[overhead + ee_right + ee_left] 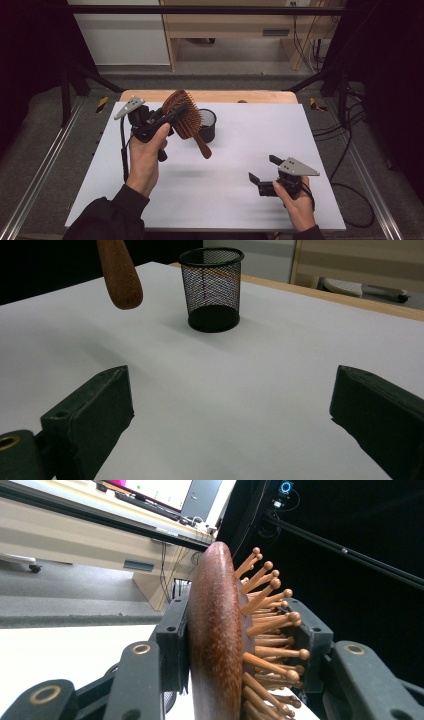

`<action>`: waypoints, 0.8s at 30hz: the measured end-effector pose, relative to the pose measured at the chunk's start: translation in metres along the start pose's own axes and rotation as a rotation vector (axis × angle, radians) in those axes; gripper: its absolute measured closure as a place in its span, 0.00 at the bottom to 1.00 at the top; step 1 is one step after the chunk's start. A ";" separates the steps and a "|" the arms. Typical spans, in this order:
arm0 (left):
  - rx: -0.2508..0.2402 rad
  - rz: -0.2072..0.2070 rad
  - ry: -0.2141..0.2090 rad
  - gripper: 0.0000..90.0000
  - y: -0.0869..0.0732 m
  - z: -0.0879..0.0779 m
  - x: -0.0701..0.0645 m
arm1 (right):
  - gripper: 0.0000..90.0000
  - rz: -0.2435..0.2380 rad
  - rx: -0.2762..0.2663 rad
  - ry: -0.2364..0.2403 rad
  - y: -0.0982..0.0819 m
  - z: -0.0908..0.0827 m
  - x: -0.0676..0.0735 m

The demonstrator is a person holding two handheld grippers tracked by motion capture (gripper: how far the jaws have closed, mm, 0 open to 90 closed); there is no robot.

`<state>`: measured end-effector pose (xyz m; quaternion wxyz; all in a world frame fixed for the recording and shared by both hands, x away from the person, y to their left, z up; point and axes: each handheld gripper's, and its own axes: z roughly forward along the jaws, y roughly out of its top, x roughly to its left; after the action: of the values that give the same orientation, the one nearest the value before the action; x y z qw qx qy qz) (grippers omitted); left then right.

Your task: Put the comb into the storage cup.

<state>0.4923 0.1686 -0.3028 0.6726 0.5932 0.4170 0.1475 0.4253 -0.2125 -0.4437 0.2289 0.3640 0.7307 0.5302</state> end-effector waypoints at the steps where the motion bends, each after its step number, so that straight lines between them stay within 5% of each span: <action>1: 0.001 0.001 -0.001 0.58 0.000 0.000 0.000 | 0.04 0.000 0.001 -0.001 0.000 0.000 0.000; 15: 0.027 0.045 0.014 0.58 0.011 0.017 0.001 | 0.04 0.002 0.001 0.003 0.000 0.000 0.000; 24: 0.003 0.055 0.012 0.58 0.030 0.038 0.007 | 0.04 0.001 0.004 0.004 -0.001 0.001 -0.002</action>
<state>0.5334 0.1548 -0.2796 0.6648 0.6047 0.4049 0.1687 0.4268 -0.2135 -0.4447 0.2263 0.3638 0.7319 0.5298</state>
